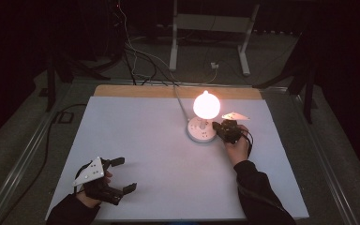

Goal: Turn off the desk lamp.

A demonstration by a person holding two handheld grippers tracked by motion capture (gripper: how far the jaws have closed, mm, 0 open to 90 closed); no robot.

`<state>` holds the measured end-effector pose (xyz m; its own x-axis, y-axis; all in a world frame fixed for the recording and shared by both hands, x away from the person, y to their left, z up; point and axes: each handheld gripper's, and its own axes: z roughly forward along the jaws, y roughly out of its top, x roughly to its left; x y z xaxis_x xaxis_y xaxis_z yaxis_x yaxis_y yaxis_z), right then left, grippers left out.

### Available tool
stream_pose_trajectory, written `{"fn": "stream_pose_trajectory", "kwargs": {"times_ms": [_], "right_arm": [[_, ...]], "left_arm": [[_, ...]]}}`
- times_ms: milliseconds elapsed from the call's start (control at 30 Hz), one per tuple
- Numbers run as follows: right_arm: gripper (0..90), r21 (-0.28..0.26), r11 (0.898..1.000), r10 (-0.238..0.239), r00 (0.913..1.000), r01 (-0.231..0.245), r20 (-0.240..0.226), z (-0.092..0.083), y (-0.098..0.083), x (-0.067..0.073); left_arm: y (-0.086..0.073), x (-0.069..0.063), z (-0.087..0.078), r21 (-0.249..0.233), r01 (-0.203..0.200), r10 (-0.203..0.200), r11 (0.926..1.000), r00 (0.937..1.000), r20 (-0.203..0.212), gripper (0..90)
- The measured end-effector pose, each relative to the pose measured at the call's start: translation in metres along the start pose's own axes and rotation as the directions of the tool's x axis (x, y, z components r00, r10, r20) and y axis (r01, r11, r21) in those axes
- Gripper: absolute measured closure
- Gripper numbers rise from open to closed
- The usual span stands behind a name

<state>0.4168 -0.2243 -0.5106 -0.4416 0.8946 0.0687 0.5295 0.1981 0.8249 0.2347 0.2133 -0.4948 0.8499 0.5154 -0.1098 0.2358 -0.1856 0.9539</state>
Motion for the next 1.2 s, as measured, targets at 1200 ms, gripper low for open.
{"fn": "stream_pose_trajectory", "kwargs": {"times_ms": [1200], "right_arm": [[89.9, -0.098, 0.995, 0.016, 0.9998, -0.017, -0.011, -0.019, 0.019, -0.001]], "left_arm": [[0.000, 0.000, 0.001, 0.006, 0.000, 0.000, 1.0000, 1.0000, -0.002, 0.5]]}}
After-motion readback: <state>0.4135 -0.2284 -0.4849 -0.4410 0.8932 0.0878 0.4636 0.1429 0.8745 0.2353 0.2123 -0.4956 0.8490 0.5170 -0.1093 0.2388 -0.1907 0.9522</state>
